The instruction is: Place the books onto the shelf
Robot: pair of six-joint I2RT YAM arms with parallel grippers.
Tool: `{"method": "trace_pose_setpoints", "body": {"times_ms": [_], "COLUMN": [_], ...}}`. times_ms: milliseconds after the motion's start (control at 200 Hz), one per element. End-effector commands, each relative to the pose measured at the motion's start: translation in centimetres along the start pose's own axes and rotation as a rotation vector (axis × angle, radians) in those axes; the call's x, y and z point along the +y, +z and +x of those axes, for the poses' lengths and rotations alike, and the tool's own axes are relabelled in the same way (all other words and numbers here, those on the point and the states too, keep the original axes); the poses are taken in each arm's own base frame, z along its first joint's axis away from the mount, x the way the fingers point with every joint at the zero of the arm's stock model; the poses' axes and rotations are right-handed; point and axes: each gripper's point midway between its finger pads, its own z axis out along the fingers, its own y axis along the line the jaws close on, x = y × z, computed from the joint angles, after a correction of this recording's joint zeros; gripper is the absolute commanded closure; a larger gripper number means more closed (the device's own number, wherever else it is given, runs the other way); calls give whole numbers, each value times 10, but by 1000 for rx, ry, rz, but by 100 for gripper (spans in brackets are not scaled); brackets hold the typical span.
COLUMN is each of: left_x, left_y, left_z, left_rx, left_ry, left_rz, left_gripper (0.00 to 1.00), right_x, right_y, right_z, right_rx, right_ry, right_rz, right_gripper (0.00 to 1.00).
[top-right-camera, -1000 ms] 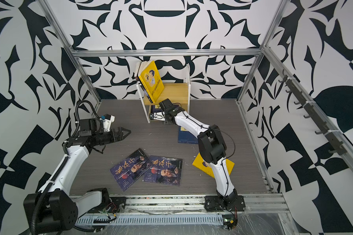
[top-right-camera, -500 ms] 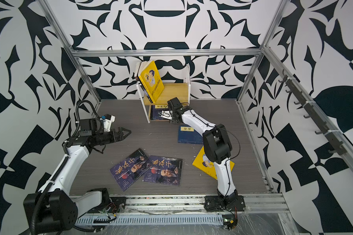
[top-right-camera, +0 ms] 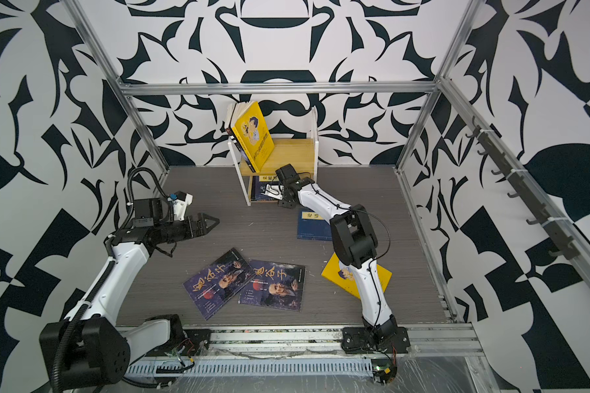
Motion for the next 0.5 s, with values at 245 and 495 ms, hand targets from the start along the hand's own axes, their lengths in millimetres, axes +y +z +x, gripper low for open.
{"method": "trace_pose_setpoints", "body": {"times_ms": [245,495], "left_x": [-4,-5], "left_y": [-6,-7], "left_z": [-6,-6], "left_rx": [-11,-14], "left_ry": [7,10], "left_rz": [3,6], "left_gripper": [0,0], "right_x": [-32,-27], "right_y": [-11,-13], "right_z": [-21,-31], "right_rx": [-56,-78], "right_ry": [42,42], "right_rz": [107,88], "right_gripper": [65,65]}}
